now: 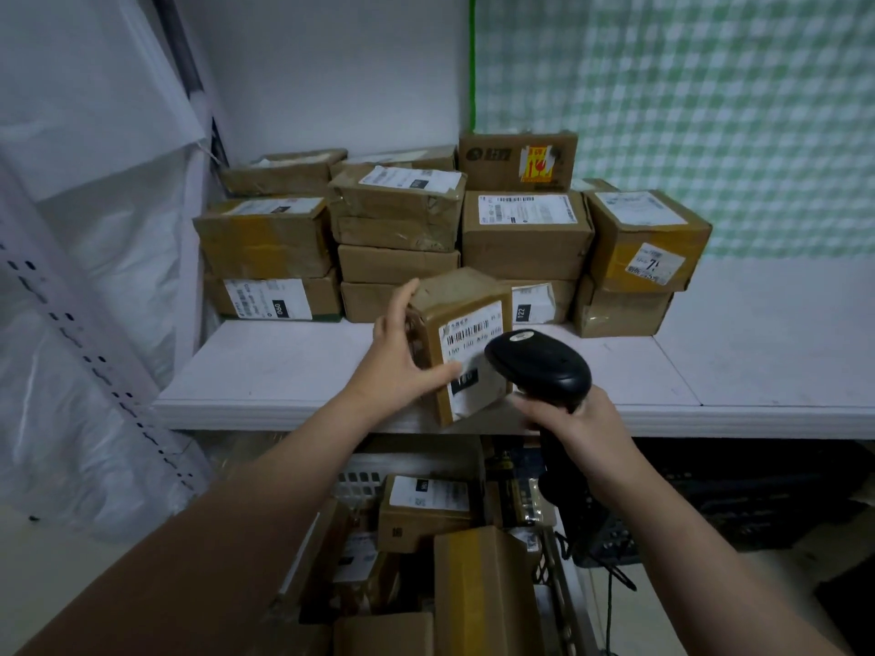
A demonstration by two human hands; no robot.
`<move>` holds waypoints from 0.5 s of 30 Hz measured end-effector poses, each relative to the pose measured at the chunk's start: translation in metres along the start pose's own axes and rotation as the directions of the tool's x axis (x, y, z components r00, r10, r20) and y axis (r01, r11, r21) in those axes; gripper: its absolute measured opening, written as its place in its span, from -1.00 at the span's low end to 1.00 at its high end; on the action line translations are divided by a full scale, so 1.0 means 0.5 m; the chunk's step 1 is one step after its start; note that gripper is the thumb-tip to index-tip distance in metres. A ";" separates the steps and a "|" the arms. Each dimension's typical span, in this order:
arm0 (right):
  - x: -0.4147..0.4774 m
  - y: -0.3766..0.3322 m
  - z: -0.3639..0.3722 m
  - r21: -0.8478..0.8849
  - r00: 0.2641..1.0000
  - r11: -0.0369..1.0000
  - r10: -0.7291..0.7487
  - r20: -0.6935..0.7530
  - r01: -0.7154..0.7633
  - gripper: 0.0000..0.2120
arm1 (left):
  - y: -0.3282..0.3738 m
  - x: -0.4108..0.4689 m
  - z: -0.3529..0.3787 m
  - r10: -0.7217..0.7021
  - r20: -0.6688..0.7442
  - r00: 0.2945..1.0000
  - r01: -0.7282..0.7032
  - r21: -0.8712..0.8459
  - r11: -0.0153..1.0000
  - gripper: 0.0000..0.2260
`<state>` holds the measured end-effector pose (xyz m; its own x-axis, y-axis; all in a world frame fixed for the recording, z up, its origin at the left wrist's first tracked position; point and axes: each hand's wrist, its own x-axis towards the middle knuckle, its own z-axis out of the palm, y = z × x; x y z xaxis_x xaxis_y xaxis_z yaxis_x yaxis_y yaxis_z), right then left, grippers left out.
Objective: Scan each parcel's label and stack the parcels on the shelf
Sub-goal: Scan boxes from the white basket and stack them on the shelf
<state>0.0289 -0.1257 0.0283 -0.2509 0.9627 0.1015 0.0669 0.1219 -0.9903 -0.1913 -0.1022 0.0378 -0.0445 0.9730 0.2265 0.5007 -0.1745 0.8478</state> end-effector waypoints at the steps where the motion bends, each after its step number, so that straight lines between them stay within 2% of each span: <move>1: 0.000 -0.002 0.002 0.001 1.000 1.000 0.013 -0.005 -0.013 -0.80 | -0.001 -0.006 -0.001 -0.017 -0.021 1.000 0.016 -0.043 0.999 -0.02; 5: 0.009 -0.019 -0.010 0.047 0.997 0.997 0.058 -0.043 -0.056 -0.74 | 0.001 -0.029 -0.032 -0.223 -0.140 0.965 0.167 -0.332 0.929 -0.06; 8: 0.029 -0.051 -0.017 0.058 0.997 0.996 0.065 0.032 -0.067 -0.62 | 0.002 -0.034 -0.063 -0.325 -0.110 0.939 0.234 -0.485 0.843 -0.11; 12: 0.071 -0.114 -0.003 0.230 0.976 0.968 0.050 0.210 -0.099 -0.60 | 0.031 -0.031 -0.074 -0.314 -0.047 0.948 0.222 -0.608 0.762 0.01; 15: 0.090 -0.165 0.006 0.268 0.979 0.956 0.065 0.195 -0.117 -0.64 | 0.070 -0.010 -0.080 -0.234 -0.028 0.972 0.157 -0.663 0.732 -0.21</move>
<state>0.0094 -0.0932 0.1144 -0.4295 0.9029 0.0164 -0.1658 -0.0609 -0.9843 -0.2080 -0.1189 0.0853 -0.1851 0.9821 0.0349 -0.2140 -0.0750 0.9739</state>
